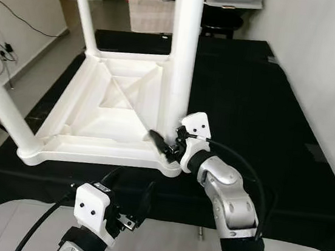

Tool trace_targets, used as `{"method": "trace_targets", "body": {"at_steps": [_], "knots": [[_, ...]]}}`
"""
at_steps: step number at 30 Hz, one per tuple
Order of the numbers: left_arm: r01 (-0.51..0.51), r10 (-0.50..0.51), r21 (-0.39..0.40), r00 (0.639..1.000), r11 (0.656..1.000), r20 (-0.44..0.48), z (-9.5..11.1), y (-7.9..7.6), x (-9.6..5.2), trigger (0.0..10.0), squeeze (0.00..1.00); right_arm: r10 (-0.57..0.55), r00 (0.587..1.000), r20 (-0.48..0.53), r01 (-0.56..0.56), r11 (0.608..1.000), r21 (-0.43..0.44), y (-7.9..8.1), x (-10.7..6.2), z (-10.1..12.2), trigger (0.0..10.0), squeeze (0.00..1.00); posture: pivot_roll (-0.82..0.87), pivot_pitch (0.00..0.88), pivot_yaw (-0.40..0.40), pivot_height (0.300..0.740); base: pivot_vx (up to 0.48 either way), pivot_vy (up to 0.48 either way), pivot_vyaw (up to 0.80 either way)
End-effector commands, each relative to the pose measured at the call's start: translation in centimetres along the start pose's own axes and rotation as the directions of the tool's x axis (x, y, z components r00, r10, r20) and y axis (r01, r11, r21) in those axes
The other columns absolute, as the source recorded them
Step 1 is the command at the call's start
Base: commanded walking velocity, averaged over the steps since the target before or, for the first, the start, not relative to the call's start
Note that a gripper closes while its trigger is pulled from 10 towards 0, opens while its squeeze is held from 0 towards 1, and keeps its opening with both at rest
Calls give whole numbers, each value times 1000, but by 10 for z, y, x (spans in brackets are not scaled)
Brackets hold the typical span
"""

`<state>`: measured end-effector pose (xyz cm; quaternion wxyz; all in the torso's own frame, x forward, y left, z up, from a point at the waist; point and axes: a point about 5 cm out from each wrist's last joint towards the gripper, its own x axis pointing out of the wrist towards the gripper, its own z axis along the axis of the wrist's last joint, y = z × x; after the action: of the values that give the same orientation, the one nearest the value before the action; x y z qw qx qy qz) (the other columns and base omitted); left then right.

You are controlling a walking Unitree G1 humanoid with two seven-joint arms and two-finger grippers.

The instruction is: Building children table

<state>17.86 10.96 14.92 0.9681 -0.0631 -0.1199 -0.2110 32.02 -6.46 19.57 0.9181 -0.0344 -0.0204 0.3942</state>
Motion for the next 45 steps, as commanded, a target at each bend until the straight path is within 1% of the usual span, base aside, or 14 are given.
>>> {"method": "trace_targets", "body": {"at_steps": [1,4,5,14,15,16,24,29,33,34,36,37,40,45], "knots": [[-4,3,-9,1000,1000,-25,-6,1,-2,10000,0,143,989,33,-144,990,7,3,5,7,10000,1000,-38,134,21,740,0,0,0],[-5,4,-9,1000,1000,-25,-6,1,-2,10000,0,237,971,33,-236,971,-40,-1,5,12,10000,992,-35,132,20,740,0,0,0],[-6,6,-9,1000,1000,-24,-6,1,-2,10000,0,356,935,15,-353,932,-84,-3,4,16,10000,0,-34,134,18,740,0,0,0],[-10,9,-8,1000,1000,-27,-5,-2,-5,10000,0,617,785,-51,-619,780,-86,-8,5,19,10000,0,-15,137,13,740,0,0,0],[-10,9,-8,1000,1000,-28,-5,-2,-5,10000,0,635,771,-52,-637,767,-77,-8,6,20,3725,0,-12,137,14,740,0,0,0],[-9,9,-9,1000,1000,-29,-5,-3,-5,10000,0,646,762,-53,-648,758,-72,-9,6,20,0,0,-11,138,13,740,0,0,0],[-6,6,-14,1000,1000,-31,-5,-4,-6,10000,0,665,745,-55,-667,742,-70,-15,7,21,0,0,-18,145,15,740,0,0,0],[-7,7,-16,1000,1000,-28,-4,-4,-5,10000,0,579,814,-46,-581,812,-64,-23,0,14,0,0,-29,150,14,740,0,0,0],[-9,8,-17,1000,1000,-25,-4,-4,-5,10000,0,381,923,-43,-382,924,-12,-22,-7,2,0,0,-36,155,10,740,0,0,0],[-9,9,-17,1000,1000,-24,-3,-4,-6,10000,0,81,994,-74,-85,995,-54,-23,-7,-9,0,0,-41,156,12,740,0,0,0],[-9,9,-17,1000,1000,-24,-3,-4,-6,10000,0,81,994,-74,-85,995,-54,-23,-7,-9,0,0,-41,156,12,740,0,0,0],[-10,9,-16,1000,1000,-24,-3,-3,-6,10000,0,-144,986,-80,136,986,-97,-25,-10,-14,0,0,-41,156,12,740,0,0,0],[-7,6,-16,1000,1000,-25,-3,-2,-5,10000,0,-321,942,-97,310,944,-109,0,-21,-19,0,0,-59,152,35,740,0,0,0],[1,-2,-17,1000,1000,-27,-5,0,-3,10000,0,-279,952,-124,272,959,-76,6,-16,-25,0,0,-42,141,21,740,0,0,0]]}}
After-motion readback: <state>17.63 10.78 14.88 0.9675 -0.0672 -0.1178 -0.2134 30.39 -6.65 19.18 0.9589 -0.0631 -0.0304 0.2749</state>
